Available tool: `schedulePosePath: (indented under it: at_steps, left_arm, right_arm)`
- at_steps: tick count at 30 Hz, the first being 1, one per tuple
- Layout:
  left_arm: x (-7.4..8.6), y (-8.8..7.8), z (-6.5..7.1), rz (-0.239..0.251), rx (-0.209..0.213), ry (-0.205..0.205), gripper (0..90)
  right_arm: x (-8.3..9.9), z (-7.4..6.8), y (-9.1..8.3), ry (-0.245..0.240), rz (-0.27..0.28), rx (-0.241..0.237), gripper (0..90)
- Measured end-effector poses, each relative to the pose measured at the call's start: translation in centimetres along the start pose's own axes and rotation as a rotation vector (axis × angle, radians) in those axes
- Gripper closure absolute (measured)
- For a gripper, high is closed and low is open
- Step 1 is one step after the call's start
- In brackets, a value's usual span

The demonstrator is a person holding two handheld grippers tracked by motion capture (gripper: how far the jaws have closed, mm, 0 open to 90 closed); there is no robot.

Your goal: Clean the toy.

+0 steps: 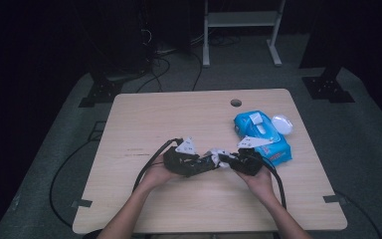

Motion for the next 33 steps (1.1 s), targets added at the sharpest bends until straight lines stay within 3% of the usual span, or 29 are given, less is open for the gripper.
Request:
schedulePosePath:
  at_steps: [5,11,16,18,23,25,26,29,33]
  left_arm:
    - [0.1,0.1,-0.1,-0.035,-0.018,0.009,52.0]
    - [0.0,0.2,0.0,-0.049,-0.013,0.031,56.2]
    - [-0.9,1.0,0.0,-0.063,-0.025,0.008,46.9]
    - [-1.3,1.7,0.2,-0.104,-0.039,0.017,45.0]
    - [-1.4,2.6,0.3,-0.157,-0.030,0.011,45.2]
    - [-1.3,3.1,0.4,-0.198,-0.034,-0.004,47.2]
    - [-1.3,3.2,0.5,-0.206,-0.047,0.013,51.4]
    - [-1.6,3.0,0.8,-0.193,-0.049,0.051,57.3]
    - [-1.5,2.4,0.6,-0.166,-0.033,0.036,57.7]
  right_arm:
    - [0.0,-0.7,0.6,-0.012,0.001,-0.028,83.2]
    - [0.4,0.6,0.3,0.030,-0.001,-0.001,83.1]
    - [0.5,1.2,0.2,0.059,-0.002,0.011,83.2]
    - [0.5,1.2,0.1,0.060,-0.001,0.011,83.2]
    - [0.6,1.1,0.2,0.065,-0.006,0.004,83.2]
    - [0.8,1.1,0.4,0.068,-0.011,0.000,83.2]
    - [0.9,1.1,0.5,0.065,-0.014,-0.003,83.2]
    - [0.9,1.1,0.5,0.072,-0.014,-0.014,83.2]
    - [0.6,1.5,0.1,0.105,0.019,-0.036,83.2]
Point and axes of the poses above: each handheld gripper's, and its own axes: y roughly forward along the jaws, x roughly out of its underside, z roughly to its right, the point moved 2 cm from there along y, roughly forward along the jaws, and after that the axes turned 12 degrees about z, right-handed, at the moved point
